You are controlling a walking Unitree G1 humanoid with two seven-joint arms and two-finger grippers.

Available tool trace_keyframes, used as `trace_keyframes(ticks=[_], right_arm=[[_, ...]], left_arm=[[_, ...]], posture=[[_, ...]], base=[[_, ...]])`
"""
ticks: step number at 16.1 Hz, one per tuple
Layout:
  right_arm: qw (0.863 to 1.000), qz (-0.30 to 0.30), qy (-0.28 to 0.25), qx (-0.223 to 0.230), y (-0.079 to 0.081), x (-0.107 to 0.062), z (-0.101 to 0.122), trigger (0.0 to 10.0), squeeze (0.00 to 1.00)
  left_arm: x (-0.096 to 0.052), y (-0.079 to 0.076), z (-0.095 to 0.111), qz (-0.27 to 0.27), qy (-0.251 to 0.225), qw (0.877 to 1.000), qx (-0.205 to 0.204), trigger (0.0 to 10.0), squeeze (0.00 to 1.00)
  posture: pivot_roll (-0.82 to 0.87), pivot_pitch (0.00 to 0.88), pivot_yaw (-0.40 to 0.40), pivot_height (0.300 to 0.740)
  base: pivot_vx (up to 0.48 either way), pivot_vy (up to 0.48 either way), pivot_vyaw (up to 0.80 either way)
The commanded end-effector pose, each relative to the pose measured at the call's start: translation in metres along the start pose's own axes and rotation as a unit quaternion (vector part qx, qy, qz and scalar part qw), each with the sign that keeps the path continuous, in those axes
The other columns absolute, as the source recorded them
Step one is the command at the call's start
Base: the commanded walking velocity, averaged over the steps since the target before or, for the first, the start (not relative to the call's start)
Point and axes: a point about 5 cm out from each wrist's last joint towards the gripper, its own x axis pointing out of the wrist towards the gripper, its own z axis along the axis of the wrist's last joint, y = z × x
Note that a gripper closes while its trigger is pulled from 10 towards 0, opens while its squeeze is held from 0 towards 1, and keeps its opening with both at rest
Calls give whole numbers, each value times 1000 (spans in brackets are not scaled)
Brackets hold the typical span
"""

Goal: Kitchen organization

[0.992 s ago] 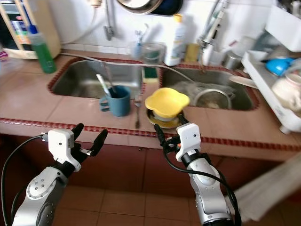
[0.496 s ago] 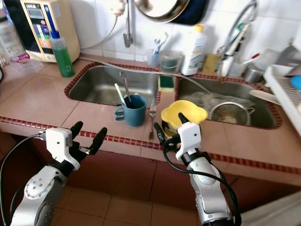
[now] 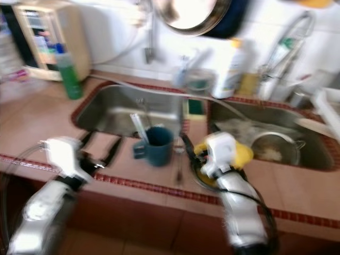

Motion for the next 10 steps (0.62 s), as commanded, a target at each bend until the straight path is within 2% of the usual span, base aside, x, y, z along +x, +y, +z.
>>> trace_keyframes(ticks=[1,6,10], right_arm=[[1000,-10,12,-9,-9,-7,-4,10000,0],[1000,-4,9,-8,-8,-7,-4,10000,0],[1000,1,3,-3,-7,-9,-2,10000,0]], left_arm=[[4,-7,3,-12,-12,1000,-8,10000,0],[7,-10,7,-37,-16,999,14,10000,0],[11,-24,8,-73,-12,996,55,10000,0]], posture=[[-100,0,-18,740],[-102,0,-16,740],[-111,0,-10,740]], base=[[0,0,0],[0,0,0],[0,0,0]])
